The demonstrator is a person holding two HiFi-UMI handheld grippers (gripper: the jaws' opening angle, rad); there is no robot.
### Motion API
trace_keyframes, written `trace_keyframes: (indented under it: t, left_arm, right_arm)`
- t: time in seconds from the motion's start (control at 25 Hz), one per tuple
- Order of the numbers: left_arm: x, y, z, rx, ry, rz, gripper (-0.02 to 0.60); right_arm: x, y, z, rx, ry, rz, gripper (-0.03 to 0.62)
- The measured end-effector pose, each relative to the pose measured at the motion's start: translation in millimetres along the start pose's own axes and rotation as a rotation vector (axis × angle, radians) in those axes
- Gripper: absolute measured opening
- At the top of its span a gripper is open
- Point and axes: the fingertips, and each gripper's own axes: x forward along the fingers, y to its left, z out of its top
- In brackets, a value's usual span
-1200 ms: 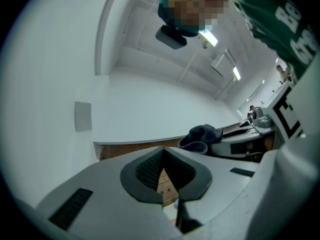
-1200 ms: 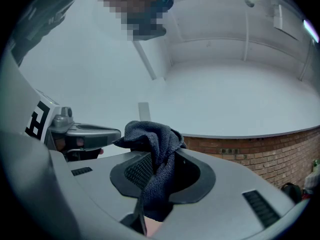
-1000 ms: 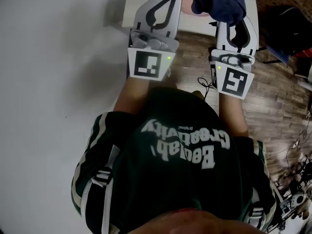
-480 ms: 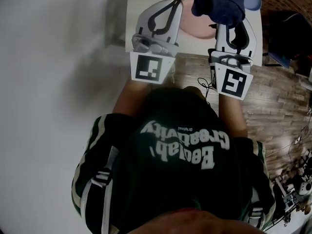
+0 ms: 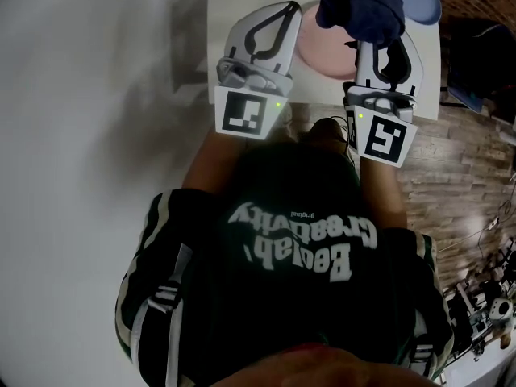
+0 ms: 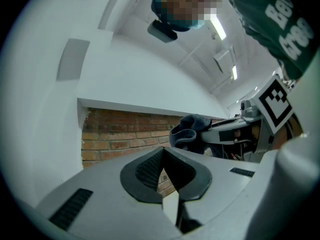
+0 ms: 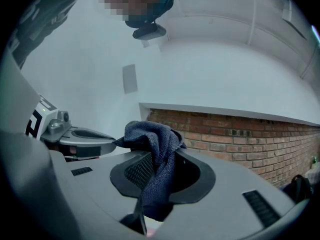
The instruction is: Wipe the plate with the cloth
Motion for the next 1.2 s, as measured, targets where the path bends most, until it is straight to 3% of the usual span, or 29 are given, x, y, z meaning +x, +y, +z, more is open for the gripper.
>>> trace_keyframes:
  t: [0.36,0.6,0.84,1.2]
  left_arm:
    - [41,-2,-48,-0.042,0.153,-0.006,0.002]
    - [55,-12,-99,-0.127,0.278,0.06,0.002]
    - [59,-26,-147,-0.147,0.431,0.123,0.002]
    - [39,-39,-215,-0.251,0.613,0.203,0.002]
  right_arm:
    - [40,-19,-43,0.045,0.068,0.094,0.083]
    - [52,-32,-78,0.071,0.087,0.181,0.083]
    - [63,-48,-127,0.142,0.122,0.258,0.083]
    - [66,-35,-180,0.185,0.187,0.358,0.083]
